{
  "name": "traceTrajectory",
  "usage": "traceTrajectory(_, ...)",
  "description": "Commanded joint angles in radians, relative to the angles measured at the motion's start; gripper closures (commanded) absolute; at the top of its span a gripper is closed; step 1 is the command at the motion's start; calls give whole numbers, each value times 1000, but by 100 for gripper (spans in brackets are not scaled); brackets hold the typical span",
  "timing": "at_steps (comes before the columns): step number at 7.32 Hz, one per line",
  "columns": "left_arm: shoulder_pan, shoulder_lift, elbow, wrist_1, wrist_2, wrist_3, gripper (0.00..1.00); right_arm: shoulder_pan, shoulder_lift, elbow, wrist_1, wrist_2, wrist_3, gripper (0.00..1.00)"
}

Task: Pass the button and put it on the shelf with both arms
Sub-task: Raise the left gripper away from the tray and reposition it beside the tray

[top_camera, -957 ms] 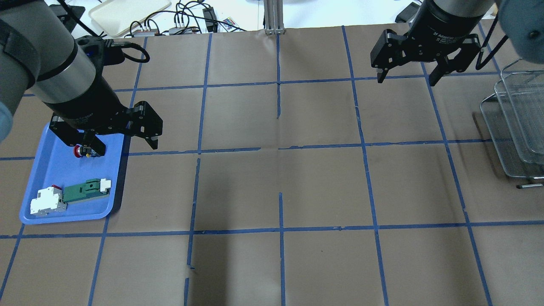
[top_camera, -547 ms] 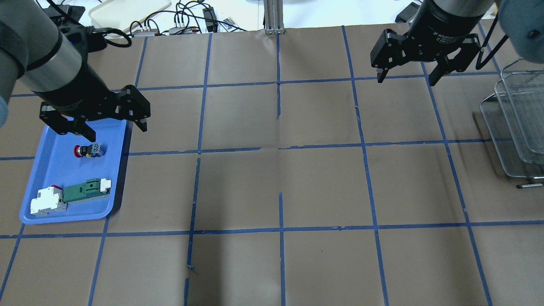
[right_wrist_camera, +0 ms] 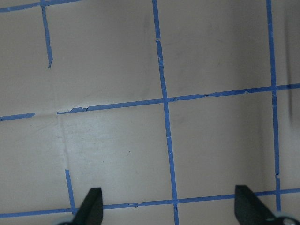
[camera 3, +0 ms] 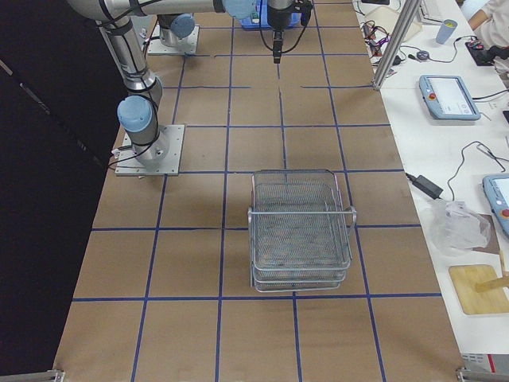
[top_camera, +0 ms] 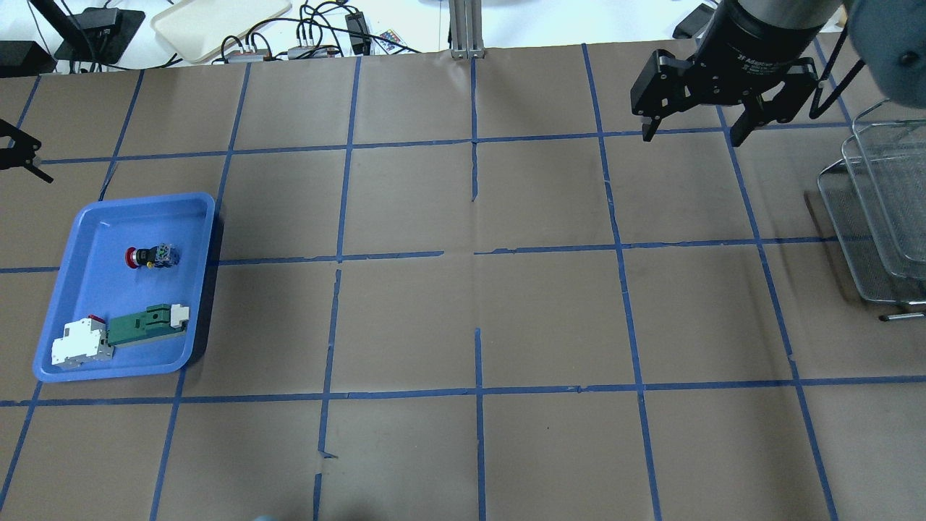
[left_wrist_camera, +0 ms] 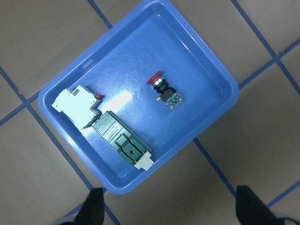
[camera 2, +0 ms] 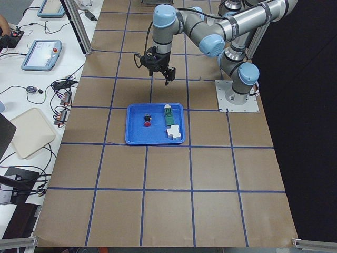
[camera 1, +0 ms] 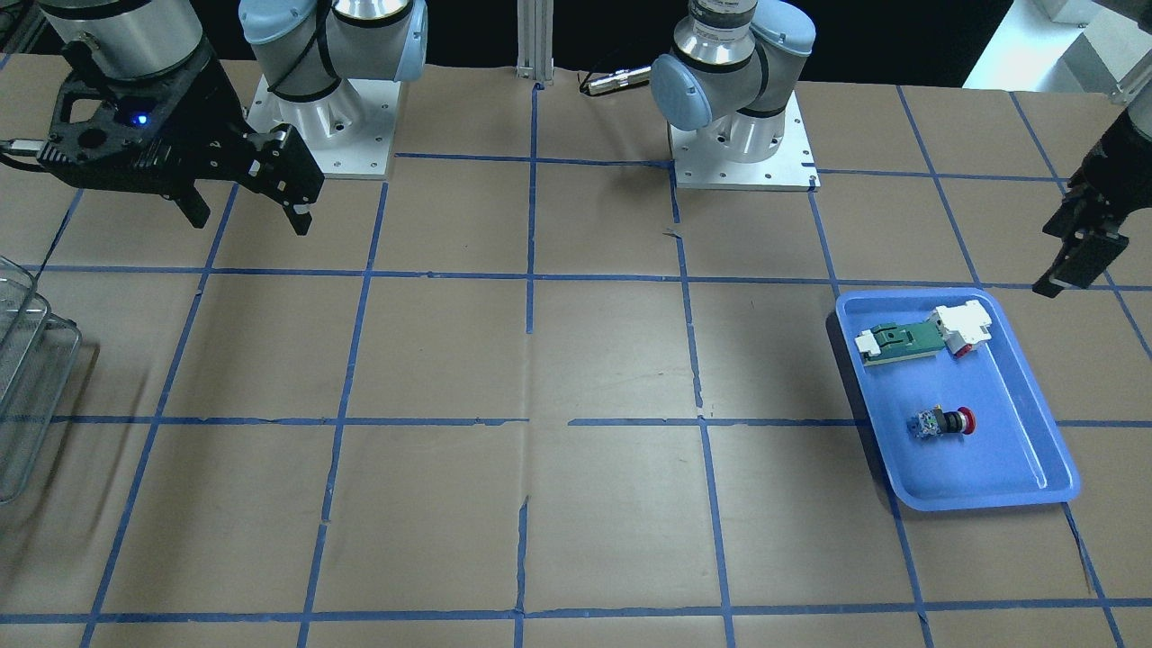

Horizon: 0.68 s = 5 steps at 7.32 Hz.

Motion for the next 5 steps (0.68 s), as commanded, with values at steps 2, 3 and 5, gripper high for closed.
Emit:
traceTrajectory(2, 39, -154, 10, 98, -70, -186, 0, 0, 0, 0, 1, 0, 0, 0)
traceTrajectory(3, 65, -192, 10, 98, -107, -220, 0, 0, 0, 0, -1, 0, 0, 0)
traceTrajectory(5, 138, -279, 8, 98, -254, -253, 0, 0, 2, 2, -1, 2, 0, 0)
